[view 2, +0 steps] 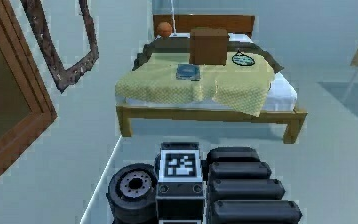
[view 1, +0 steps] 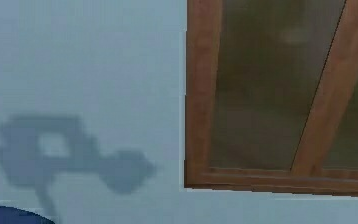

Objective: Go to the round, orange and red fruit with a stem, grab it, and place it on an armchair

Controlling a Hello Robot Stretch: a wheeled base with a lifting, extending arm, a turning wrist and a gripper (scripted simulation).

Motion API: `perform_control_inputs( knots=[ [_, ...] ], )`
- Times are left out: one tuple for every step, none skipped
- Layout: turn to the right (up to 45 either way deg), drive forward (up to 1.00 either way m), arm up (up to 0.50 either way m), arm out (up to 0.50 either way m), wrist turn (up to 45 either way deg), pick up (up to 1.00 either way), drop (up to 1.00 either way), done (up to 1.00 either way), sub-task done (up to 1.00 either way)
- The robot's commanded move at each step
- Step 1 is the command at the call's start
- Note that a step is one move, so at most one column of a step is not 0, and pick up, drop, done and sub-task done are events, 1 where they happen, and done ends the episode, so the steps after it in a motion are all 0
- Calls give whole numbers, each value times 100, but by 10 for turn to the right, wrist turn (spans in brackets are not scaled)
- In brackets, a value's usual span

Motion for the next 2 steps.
perform_control_inputs(
  knots=[
    [270, 0, 0, 0, 0, 0, 0, 0, 0],
    [-240, 0, 0, 0, 0, 0, 0, 0, 0]
  ],
)
